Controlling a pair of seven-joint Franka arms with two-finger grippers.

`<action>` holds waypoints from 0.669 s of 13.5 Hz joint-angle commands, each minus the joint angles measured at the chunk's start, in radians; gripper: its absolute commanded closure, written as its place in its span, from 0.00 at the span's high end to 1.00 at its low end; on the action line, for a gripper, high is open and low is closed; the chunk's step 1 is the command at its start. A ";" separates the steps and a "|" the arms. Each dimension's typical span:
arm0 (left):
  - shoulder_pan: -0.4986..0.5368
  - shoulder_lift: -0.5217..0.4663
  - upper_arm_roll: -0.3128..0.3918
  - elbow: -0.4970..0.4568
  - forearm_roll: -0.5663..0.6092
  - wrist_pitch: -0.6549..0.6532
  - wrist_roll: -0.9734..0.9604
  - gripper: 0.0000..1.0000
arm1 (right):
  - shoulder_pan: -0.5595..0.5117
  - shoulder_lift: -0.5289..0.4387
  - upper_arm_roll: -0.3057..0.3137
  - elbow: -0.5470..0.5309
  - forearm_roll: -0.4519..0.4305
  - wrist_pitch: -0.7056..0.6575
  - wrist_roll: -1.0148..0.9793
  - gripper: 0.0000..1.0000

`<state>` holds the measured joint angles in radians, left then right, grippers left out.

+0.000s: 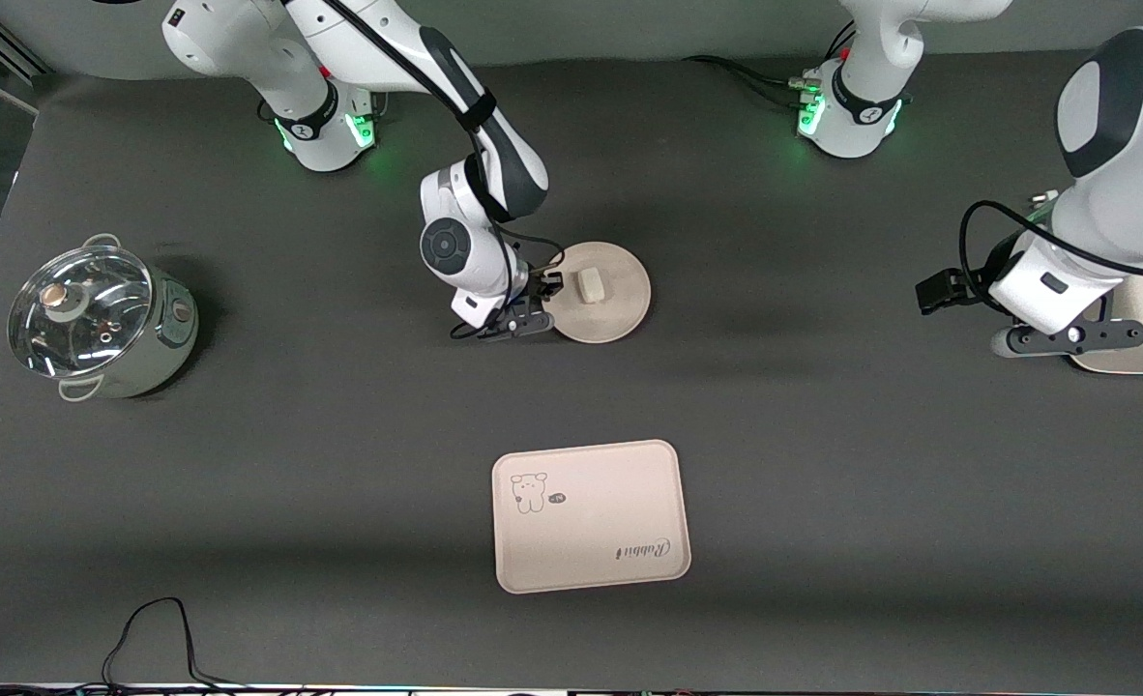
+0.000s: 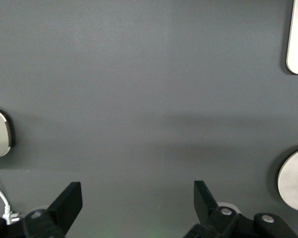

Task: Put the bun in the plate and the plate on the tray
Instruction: 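Carry the plate with the right gripper onto the white tray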

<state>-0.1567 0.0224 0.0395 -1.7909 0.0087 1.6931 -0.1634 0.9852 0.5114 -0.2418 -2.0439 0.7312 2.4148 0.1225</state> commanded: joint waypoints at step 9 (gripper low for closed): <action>0.013 -0.012 -0.018 0.090 0.037 -0.082 0.018 1.00 | -0.236 0.388 -0.168 0.871 0.030 -0.198 0.116 0.00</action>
<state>-0.1475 0.0134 0.0251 -1.7272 0.0310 1.6387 -0.1628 0.7918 0.7301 -0.4115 -1.4116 0.7348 2.2344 0.1684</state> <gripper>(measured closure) 0.000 0.956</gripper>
